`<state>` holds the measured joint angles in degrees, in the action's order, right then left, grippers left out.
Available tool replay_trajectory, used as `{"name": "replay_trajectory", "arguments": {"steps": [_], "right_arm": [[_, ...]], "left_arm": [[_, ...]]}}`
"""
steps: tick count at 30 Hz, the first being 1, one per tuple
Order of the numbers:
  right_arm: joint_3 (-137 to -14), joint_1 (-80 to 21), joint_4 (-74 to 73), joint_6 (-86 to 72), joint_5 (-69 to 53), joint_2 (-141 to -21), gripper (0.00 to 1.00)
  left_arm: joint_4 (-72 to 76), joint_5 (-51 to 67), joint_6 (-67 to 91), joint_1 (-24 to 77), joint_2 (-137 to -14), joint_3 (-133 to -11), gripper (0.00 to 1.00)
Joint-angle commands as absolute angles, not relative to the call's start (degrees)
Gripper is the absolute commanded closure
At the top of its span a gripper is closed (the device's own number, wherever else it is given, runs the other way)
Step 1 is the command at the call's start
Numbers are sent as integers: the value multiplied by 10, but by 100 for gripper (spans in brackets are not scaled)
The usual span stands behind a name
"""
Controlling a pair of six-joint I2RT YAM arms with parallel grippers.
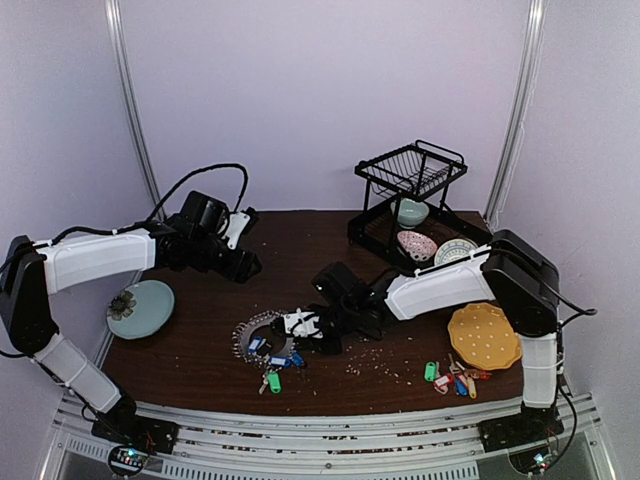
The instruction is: Put the keys on the keyring
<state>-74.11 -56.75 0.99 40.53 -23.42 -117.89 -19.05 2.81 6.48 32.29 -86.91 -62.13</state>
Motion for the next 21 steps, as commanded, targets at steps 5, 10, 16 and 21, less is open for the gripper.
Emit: {"name": "replay_trajectory", "arguments": {"steps": [5, 10, 16, 21], "right_arm": [[-764, -571, -7, 411, -247, -1201, 84], [-774, -576, -24, 419, -242, -1211, 86], [-773, -577, -39, 419, -236, -1201, 100], [-772, -577, -53, 408, -237, -1189, 89]], "left_arm": [[-167, 33, 64, 320, -866, -615, 38], [-166, 30, 63, 319, -867, -614, 38], [-167, 28, 64, 318, -865, -614, 38], [-166, 29, 64, 319, -864, -614, 38]]}}
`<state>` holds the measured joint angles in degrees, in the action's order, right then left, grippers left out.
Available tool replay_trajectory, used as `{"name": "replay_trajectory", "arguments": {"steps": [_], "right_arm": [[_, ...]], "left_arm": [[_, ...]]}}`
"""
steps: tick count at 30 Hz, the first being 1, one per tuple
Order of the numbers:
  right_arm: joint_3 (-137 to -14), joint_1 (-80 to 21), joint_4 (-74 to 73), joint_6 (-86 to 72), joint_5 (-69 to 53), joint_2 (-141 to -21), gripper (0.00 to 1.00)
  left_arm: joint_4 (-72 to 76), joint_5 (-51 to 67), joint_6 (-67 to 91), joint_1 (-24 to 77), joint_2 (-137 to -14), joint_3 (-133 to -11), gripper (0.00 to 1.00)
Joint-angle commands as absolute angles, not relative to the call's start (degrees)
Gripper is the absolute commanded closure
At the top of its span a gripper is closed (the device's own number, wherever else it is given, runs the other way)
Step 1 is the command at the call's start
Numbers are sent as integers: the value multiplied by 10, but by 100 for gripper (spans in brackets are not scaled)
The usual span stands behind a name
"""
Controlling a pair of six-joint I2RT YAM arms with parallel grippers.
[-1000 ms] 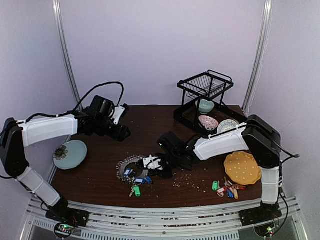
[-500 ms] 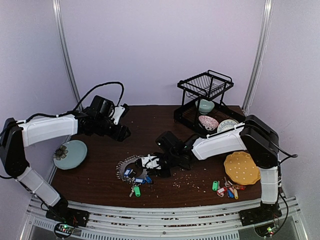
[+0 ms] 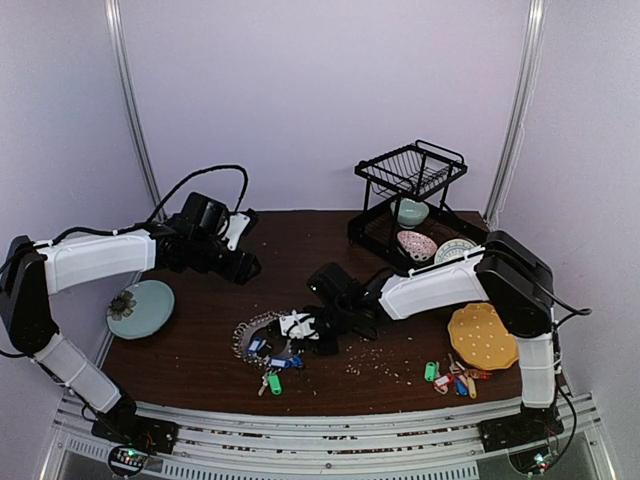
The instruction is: Put the keys on the keyring
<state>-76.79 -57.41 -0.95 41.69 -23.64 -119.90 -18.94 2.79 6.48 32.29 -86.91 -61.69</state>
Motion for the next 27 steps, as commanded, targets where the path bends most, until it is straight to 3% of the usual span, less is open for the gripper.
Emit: {"name": "replay_trajectory", "arguments": {"steps": [1, 4, 8, 10, 15, 19, 27], "right_arm": [[-777, -575, -52, 397, -240, -1186, 89], [-833, -561, -134, 387, -315, -1187, 88], [-946, -543, -345, 455, -405, -1213, 81], [-965, -536, -378, 461, -408, -1224, 77], [-1012, -535, -348, 363, -389, -1270, 73], [-1050, -520, -340, 192, -389, -1298, 78], [-800, -522, -74, -87, -378, -1167, 79]], "left_arm": [[-166, 29, 64, 318, -864, -614, 38], [-167, 27, 63, 318, -863, -613, 38], [-166, 26, 62, 316, -855, -613, 38], [-162, 40, 66, 309, -849, -612, 37], [-161, 36, 69, 300, -841, -609, 37], [-161, 43, 72, 301, -842, -607, 37], [-163, 43, 71, 300, -841, -607, 37]]}}
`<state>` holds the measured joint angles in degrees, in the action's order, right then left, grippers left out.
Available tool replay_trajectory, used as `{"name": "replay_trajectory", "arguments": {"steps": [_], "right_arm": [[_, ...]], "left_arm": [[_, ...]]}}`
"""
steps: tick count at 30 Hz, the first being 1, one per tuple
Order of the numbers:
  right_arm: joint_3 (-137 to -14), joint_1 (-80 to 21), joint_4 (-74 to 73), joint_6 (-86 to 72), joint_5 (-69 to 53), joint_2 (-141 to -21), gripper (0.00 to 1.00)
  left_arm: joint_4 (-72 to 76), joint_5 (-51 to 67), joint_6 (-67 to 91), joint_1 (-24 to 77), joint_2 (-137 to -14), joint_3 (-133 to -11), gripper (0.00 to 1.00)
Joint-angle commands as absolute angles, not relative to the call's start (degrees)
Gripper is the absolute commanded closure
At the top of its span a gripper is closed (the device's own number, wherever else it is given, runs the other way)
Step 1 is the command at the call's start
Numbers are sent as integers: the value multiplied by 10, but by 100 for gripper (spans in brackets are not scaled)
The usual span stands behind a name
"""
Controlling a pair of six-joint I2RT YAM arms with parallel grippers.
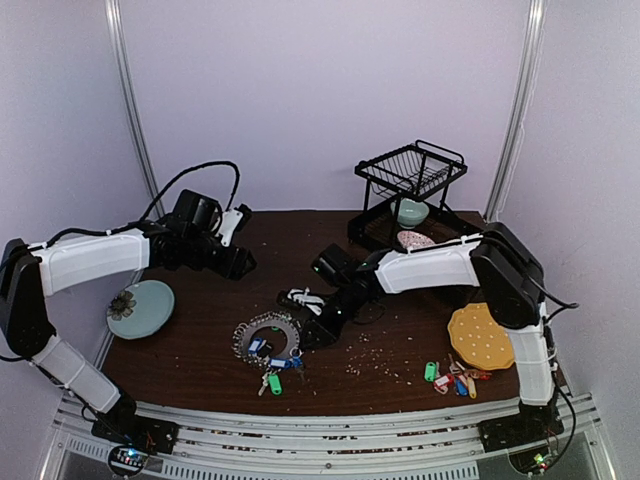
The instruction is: Put the keys on the keyring
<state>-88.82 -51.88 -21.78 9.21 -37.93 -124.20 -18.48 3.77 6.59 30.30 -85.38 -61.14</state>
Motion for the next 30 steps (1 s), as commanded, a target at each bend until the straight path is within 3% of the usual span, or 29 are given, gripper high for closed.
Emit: {"name": "replay_trajectory", "arguments": {"steps": [1, 9, 12, 14, 30], "right_arm": [[-775, -523, -40, -123, -371, -1159, 79], [-732, -527, 65, -241, -387, -1178, 80], [-745, -528, 54, -249, -374, -1192, 88], [-749, -528, 52, -248, -380, -1198, 88], [-754, -531, 13, -222, -368, -1220, 76]], "left_arm": [[-163, 43, 71, 300, -842, -607, 37], [-164, 43, 72, 301, -844, -606, 37], [-164, 40, 70, 300, -841, -606, 37], [-164, 38, 70, 300, -840, -606, 37], [-165, 40, 71, 301, -842, -606, 37]]}}
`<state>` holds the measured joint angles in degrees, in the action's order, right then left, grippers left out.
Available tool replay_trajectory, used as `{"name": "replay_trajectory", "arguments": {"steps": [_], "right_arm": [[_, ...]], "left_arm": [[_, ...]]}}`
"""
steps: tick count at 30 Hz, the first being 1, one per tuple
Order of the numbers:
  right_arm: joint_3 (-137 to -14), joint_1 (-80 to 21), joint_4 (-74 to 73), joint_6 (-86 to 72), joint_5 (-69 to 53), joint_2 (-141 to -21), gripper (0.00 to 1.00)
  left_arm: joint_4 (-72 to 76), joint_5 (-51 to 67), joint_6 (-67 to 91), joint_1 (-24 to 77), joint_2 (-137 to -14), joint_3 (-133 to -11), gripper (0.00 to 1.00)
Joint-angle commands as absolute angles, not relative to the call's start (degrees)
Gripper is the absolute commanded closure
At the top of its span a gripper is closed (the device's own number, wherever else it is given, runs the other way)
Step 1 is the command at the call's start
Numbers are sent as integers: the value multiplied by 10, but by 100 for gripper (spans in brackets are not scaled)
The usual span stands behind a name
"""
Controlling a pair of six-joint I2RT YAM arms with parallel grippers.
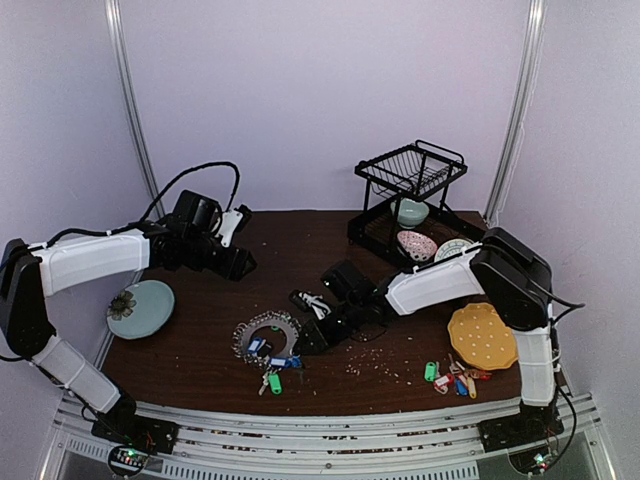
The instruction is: Put the keys on the keyring
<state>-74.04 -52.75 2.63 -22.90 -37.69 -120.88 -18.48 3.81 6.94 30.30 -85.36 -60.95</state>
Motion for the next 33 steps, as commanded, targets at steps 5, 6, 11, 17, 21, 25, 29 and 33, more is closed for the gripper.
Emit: {"name": "replay_trajectory", "arguments": {"steps": [5, 6, 11, 17, 21, 25, 29, 33], "right_arm": [[-755, -531, 3, -211, -370, -1221, 79], [-755, -531, 7, -214, -375, -1221, 84], [-760, -534, 24, -220, -395, -1232, 98], [-762, -534, 23, -215, -408, -1228, 100], [-757, -534, 24, -194, -410, -1205, 100], [-738, -534, 55, -155, -408, -1145, 100], [-679, -534, 145, -130, -387, -1068, 100], [-641, -534, 209, -108, -364, -1006, 100]], "left_arm": [[-165, 41, 70, 301, -841, -606, 37], [-165, 40, 70, 300, -842, -606, 37], [-165, 39, 69, 300, -841, -606, 37], [-165, 43, 68, 300, -840, -606, 37], [-159, 62, 64, 300, -834, -604, 37], [-128, 121, 56, 300, -811, -590, 40], [-72, 196, 47, 300, -770, -556, 44], [9, 310, 40, 309, -726, -514, 52]]}}
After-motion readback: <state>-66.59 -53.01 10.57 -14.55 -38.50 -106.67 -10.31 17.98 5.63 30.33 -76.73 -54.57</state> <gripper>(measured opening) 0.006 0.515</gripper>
